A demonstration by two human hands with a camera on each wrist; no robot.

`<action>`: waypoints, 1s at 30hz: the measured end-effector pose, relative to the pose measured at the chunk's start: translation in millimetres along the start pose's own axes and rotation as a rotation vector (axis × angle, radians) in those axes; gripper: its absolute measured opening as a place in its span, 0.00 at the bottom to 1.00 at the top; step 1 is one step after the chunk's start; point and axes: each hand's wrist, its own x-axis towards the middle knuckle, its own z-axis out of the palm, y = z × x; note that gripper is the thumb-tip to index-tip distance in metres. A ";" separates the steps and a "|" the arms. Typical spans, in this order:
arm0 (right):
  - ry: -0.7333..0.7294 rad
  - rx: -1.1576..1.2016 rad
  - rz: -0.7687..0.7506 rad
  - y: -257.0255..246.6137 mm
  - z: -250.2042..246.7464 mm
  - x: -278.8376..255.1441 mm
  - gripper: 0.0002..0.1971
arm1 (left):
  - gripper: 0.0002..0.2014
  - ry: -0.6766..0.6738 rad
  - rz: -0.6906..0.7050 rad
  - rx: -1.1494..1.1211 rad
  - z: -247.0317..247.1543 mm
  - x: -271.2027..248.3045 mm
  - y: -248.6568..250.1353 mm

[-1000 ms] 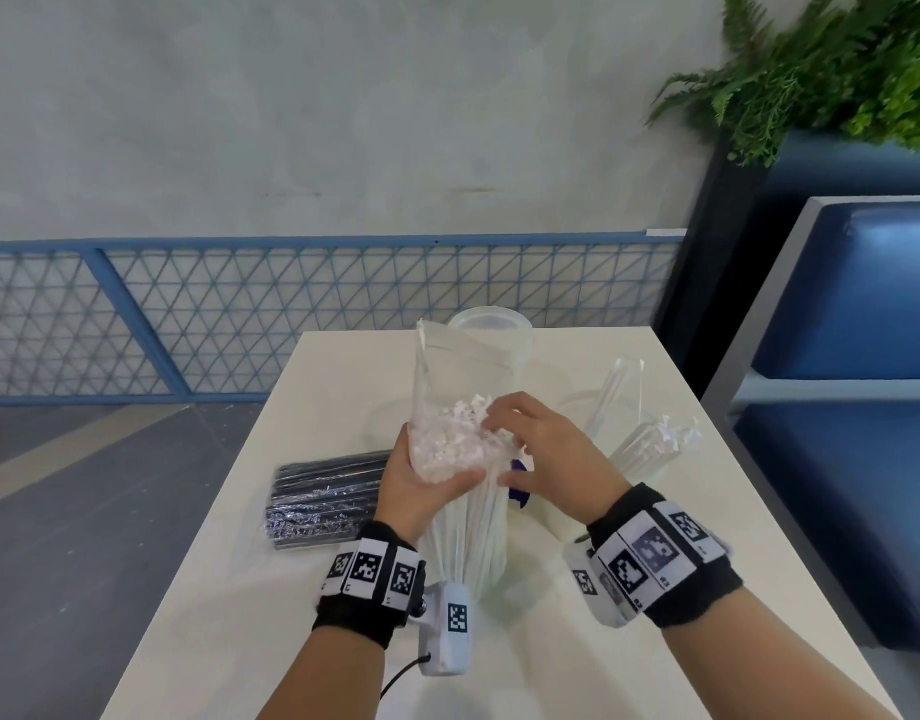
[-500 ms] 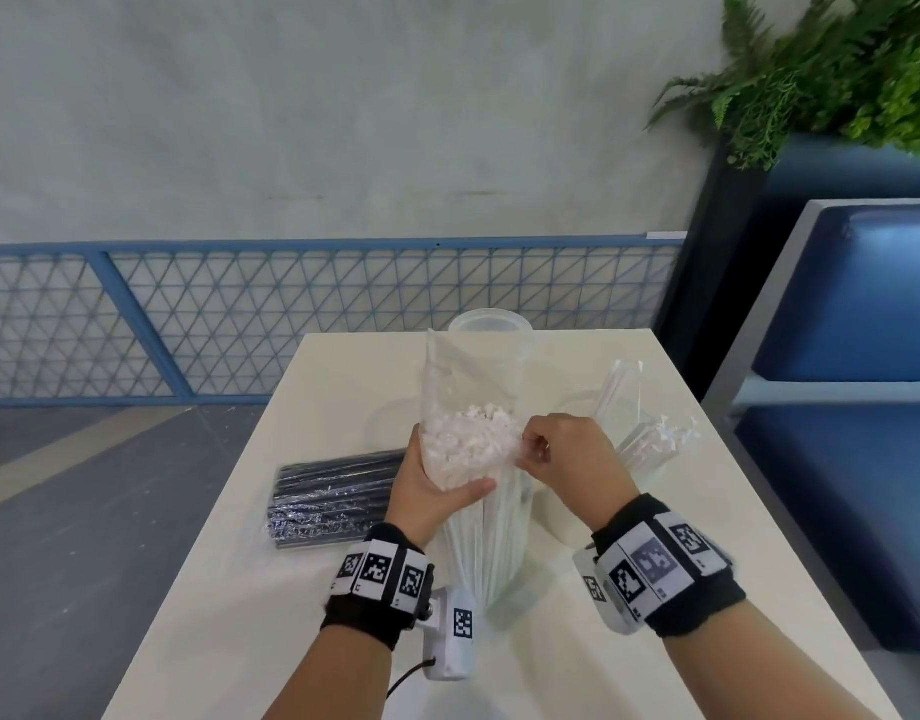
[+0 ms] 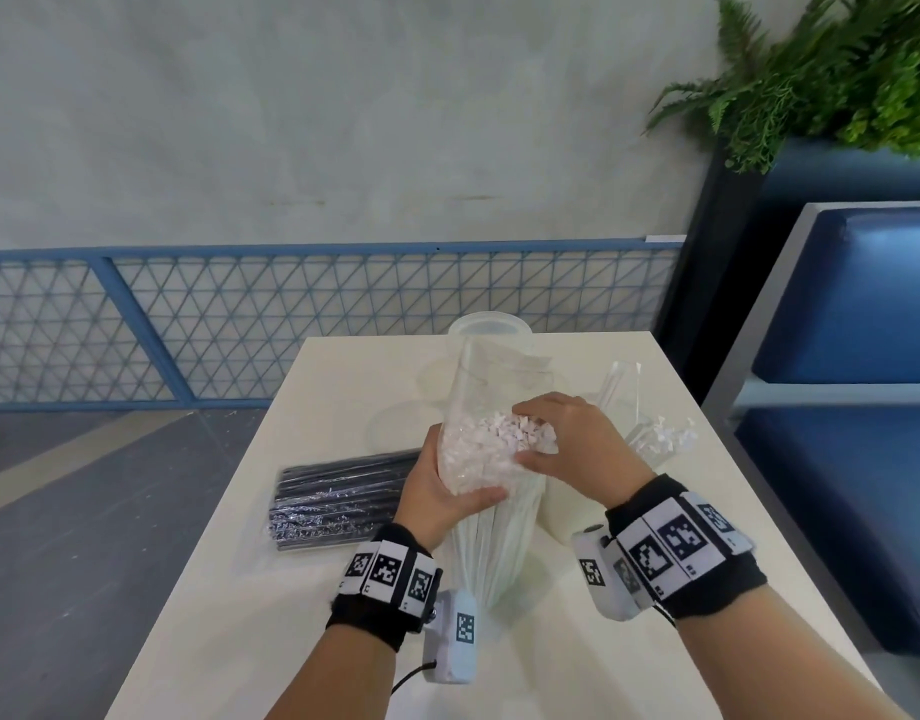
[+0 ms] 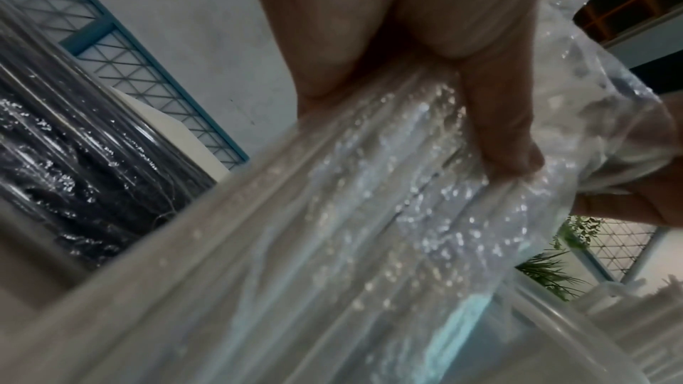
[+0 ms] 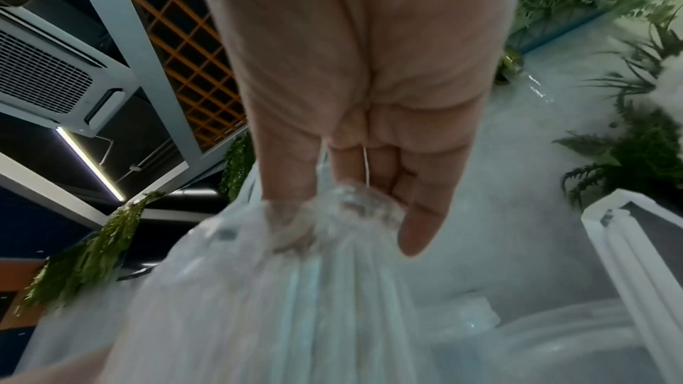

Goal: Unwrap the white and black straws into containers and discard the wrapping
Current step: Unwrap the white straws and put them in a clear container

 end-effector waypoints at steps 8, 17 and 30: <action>-0.097 0.287 0.032 12.7 -0.6 0.1 0.25 | 0.41 -0.004 -0.003 0.015 -4.4 3.5 -0.6; -0.079 0.298 0.047 18.2 33.8 -1.8 0.29 | 0.40 -0.016 -0.004 0.012 -5.4 4.1 -2.6; 0.362 0.466 0.095 -0.5 36.2 2.7 0.15 | 0.34 0.000 -0.011 0.087 -4.4 4.0 1.8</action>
